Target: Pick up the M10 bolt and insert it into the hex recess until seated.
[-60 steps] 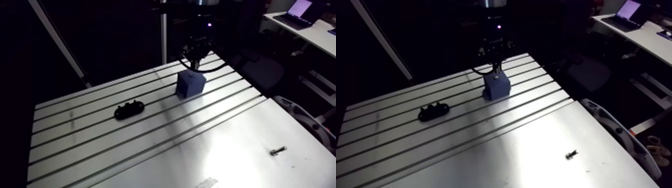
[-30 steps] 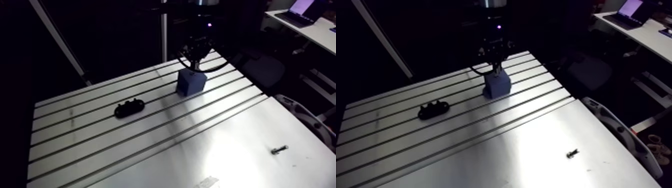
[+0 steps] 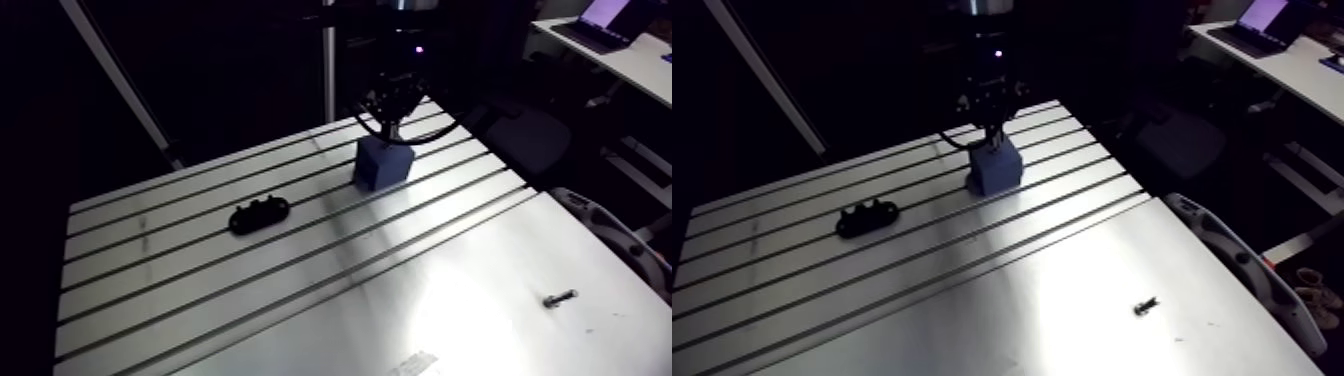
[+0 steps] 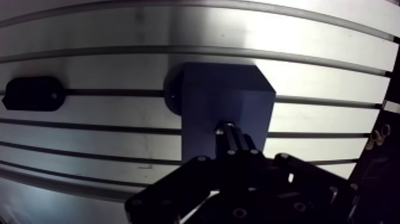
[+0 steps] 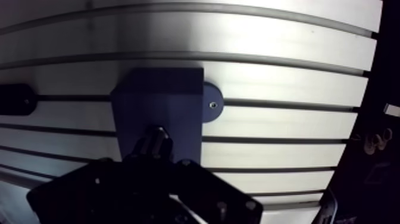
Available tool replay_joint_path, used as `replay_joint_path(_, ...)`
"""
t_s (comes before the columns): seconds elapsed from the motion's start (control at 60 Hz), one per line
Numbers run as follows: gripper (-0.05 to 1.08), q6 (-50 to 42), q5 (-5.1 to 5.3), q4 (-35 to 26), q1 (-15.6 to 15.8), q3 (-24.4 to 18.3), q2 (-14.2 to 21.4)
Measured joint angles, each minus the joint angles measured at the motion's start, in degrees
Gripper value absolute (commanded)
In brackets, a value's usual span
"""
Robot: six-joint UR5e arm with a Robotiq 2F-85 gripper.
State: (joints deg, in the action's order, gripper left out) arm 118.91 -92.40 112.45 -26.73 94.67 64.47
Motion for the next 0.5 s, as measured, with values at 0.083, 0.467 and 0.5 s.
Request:
replay_joint_path(0.083, 1.08, 0.06, 0.00, 0.00, 0.01, -0.01, -0.03)
replay_joint_path(0.467, 1.08, 0.16, -0.02, 0.00, 0.01, -0.14, -0.42)
replay_joint_path(0.5, 1.08, 0.17, -0.02, 0.00, 0.01, -0.14, -0.43)
